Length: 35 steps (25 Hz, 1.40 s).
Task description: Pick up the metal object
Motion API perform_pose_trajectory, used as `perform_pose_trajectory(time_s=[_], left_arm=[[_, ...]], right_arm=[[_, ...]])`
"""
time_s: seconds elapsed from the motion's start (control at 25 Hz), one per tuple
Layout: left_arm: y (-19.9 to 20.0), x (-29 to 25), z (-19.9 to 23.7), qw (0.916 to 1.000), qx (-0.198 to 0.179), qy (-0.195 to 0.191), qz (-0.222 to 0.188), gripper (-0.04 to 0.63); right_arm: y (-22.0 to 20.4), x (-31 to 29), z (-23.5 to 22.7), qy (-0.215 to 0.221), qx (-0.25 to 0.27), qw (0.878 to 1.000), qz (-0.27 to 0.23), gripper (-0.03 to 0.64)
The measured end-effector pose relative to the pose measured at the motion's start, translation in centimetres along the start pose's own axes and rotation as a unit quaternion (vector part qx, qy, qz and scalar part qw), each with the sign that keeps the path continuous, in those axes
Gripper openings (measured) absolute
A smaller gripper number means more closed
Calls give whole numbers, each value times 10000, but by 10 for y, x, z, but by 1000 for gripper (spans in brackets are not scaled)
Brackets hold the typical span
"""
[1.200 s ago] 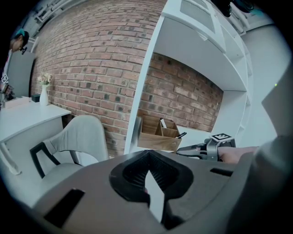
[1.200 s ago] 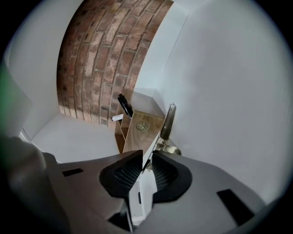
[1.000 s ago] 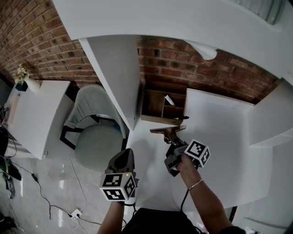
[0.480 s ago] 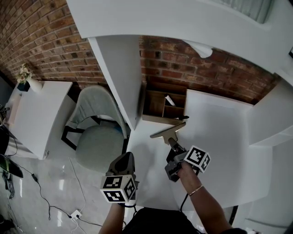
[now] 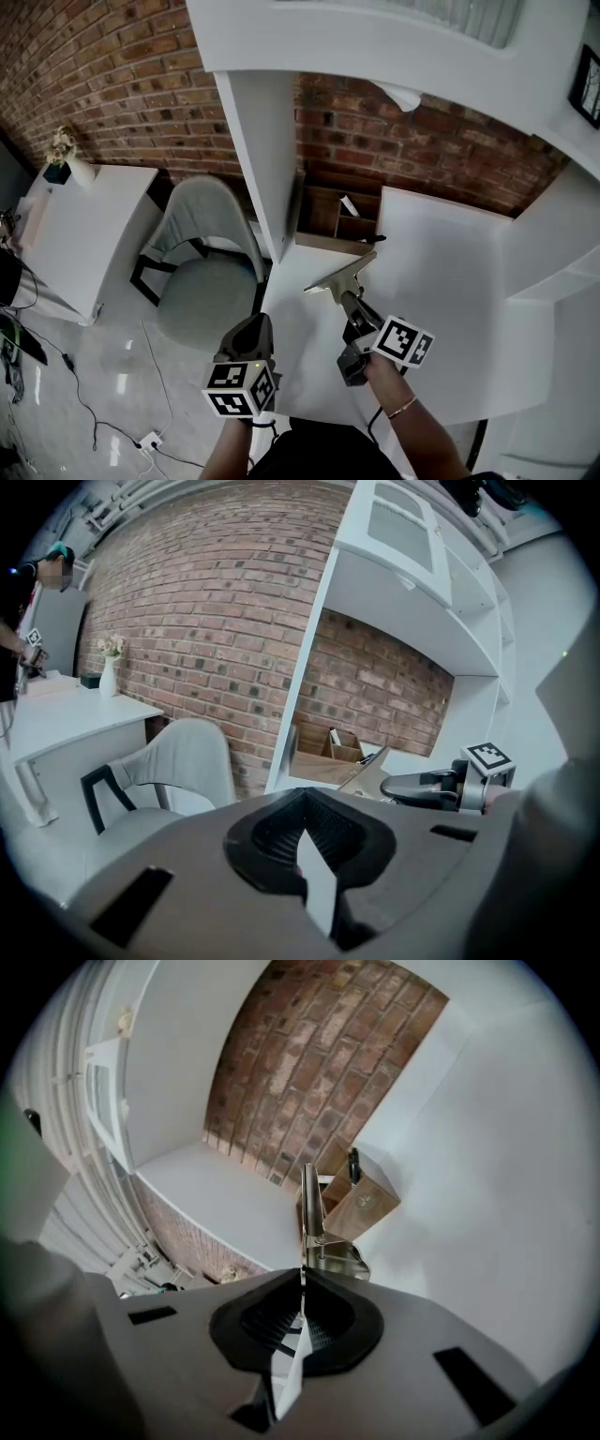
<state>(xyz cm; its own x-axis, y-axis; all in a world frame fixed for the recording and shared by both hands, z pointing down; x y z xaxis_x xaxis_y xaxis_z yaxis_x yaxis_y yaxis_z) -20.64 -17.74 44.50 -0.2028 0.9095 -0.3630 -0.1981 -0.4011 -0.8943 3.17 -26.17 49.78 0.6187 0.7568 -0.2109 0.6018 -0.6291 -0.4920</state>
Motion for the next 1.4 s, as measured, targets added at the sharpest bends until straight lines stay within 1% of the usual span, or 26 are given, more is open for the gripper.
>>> perform_pose_trajectory(time_s=[0.08, 0.2, 0.36, 0.48, 0.56, 0.84, 1.12, 1.4], left_arm=[[1, 7, -1, 10000, 11, -17, -76, 9], [3, 17, -5, 9997, -18, -85, -218, 8], [4, 29, -10, 9992, -89, -192, -347, 9], [7, 38, -13, 9987, -135, -241, -426, 8], [8, 44, -15, 9983, -179, -266, -487, 9], [9, 64, -14, 9971, -213, -303, -664, 9], [7, 79, -18, 9963, -298, -369, -715, 9], [5, 95, -19, 9953, -427, -396, -771, 9]], right_arm=[[0, 9, 13, 66, 468, 9989, 1, 6], [1, 23, 33, 113, 1225, 9924, -37, 6], [-3, 39, 56, 243, 1991, 9797, 36, 6], [-6, 50, 71, 239, 2536, 9670, 86, 6], [-7, 58, 79, 221, 2804, 9595, 119, 6], [-20, 79, 102, 170, 3501, 9363, 228, 6], [-30, 96, 112, 24, 4006, 9157, 322, 6], [-39, 108, 118, -131, 4325, 9010, 319, 6]])
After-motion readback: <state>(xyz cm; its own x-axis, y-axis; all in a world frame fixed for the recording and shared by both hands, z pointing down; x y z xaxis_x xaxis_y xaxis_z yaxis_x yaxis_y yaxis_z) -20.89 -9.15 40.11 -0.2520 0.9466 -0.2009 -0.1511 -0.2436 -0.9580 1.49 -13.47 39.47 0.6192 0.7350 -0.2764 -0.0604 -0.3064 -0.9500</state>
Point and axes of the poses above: the fingertips, and each gripper's own axes: x backward along the fingers, z to its left, y out of its top, the point moved 9 cm from there along x, backward along the fingers, and after that the axes turned 5 degrees about -z, right-handed, at the moved point
